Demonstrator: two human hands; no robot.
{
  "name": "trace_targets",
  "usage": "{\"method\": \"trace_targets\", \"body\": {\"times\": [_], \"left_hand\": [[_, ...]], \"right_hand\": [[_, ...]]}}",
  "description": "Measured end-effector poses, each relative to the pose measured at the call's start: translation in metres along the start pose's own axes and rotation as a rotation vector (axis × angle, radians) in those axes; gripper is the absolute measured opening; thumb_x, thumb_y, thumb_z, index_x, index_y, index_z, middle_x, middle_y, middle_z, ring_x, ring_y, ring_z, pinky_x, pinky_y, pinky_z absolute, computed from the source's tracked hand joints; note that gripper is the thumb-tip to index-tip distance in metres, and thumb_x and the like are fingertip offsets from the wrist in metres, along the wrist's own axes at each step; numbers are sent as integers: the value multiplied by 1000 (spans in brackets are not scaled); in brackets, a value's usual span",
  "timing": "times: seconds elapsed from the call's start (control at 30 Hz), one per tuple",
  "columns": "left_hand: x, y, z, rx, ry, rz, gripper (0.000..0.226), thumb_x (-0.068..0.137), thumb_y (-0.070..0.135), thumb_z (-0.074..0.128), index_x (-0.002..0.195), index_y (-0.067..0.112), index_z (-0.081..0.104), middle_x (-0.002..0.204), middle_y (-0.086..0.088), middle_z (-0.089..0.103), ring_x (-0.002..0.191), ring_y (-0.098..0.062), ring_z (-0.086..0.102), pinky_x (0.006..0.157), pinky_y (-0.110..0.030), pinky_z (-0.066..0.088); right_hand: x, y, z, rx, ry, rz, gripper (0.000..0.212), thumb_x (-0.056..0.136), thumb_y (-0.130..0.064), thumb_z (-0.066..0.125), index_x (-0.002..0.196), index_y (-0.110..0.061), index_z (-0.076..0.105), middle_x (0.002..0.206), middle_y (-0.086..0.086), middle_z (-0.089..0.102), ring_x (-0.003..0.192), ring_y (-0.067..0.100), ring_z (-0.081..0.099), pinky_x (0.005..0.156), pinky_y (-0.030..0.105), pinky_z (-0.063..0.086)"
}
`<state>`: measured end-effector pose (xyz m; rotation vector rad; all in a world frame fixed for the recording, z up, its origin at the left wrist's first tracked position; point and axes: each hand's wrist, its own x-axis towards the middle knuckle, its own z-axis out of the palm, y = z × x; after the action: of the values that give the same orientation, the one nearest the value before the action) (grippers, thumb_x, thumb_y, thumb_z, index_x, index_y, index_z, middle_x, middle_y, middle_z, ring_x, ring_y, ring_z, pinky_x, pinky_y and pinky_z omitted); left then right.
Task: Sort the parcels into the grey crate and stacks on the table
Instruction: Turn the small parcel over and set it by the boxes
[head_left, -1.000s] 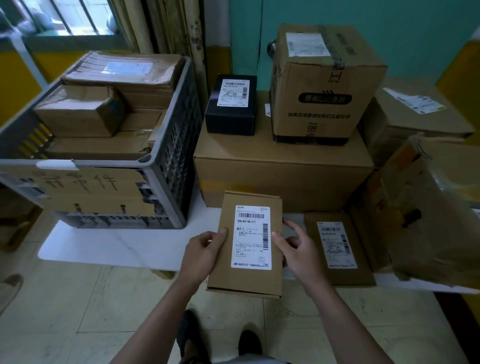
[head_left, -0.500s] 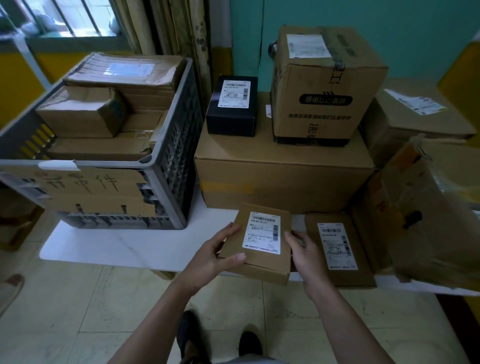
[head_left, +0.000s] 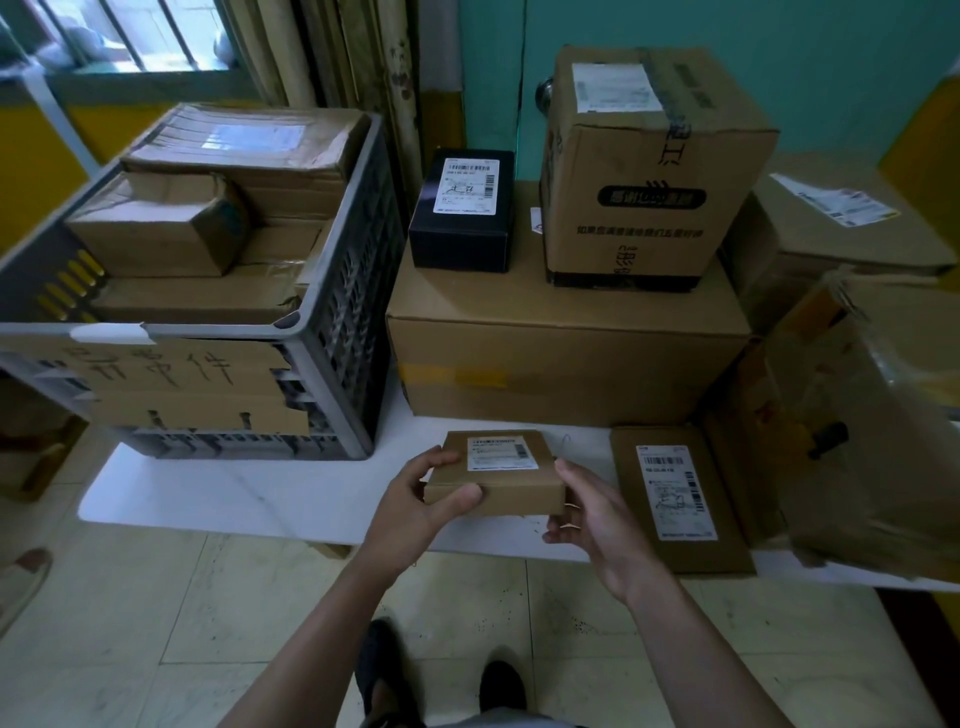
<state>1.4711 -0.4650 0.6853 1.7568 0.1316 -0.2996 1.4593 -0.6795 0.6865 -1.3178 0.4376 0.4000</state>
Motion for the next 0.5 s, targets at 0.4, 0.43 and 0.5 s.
{"method": "trace_targets", "body": {"times": [0.4, 0.43, 0.5], "left_hand": [[2, -6, 0, -48, -113, 28, 71, 75, 45, 85, 136, 34, 49, 125, 18, 62, 113, -2, 62, 86, -19, 53], [2, -6, 0, -41, -113, 30, 71, 76, 46, 84, 137, 31, 50, 128, 13, 61, 112, -3, 63, 86, -20, 54], [2, -7, 0, -32, -108, 31, 67, 78, 40, 80, 137, 26, 51, 130, 7, 60, 110, -2, 63, 86, -20, 54]], "right_hand": [[3, 3, -5, -13, 33, 24, 27, 100, -35, 52, 113, -16, 66, 97, 15, 63, 71, 20, 59, 64, 32, 54], [3, 4, -5, -13, 37, 23, 27, 100, -35, 51, 113, -17, 66, 98, 16, 63, 71, 20, 59, 64, 32, 54], [2, 4, -5, -8, 41, 21, 27, 100, -36, 52, 114, -17, 65, 101, 16, 63, 72, 21, 59, 65, 32, 54]]}}
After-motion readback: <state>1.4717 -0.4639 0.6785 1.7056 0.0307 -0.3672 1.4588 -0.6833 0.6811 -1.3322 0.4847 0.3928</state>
